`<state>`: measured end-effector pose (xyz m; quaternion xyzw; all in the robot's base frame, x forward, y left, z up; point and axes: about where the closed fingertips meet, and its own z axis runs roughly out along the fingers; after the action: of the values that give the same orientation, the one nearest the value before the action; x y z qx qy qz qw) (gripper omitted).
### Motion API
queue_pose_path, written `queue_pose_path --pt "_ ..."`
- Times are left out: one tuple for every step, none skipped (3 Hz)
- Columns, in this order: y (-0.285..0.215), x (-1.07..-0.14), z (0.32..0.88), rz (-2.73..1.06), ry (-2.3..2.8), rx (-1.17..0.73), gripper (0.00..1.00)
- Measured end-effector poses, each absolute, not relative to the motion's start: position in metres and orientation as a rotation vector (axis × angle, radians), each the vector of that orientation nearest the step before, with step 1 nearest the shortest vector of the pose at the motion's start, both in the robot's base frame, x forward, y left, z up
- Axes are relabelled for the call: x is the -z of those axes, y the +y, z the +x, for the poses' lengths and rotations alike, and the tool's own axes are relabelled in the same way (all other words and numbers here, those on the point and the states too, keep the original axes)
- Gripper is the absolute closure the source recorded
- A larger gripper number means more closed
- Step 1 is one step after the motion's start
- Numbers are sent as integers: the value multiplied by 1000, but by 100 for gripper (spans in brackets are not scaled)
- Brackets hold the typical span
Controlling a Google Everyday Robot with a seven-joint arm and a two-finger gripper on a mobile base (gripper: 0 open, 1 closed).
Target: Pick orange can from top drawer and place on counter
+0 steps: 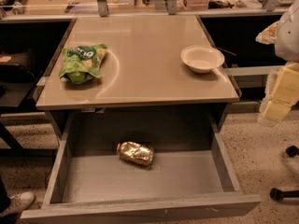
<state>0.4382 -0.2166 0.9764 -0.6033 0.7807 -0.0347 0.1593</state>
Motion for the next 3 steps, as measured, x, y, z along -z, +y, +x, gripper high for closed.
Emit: queue_pose_path --pt "-217 -976 438 -1724 2231 99 0" --pt "-215 -970 433 -1724 2238 82 0" --pt "-197 -949 408 -1701 2267 13 0"
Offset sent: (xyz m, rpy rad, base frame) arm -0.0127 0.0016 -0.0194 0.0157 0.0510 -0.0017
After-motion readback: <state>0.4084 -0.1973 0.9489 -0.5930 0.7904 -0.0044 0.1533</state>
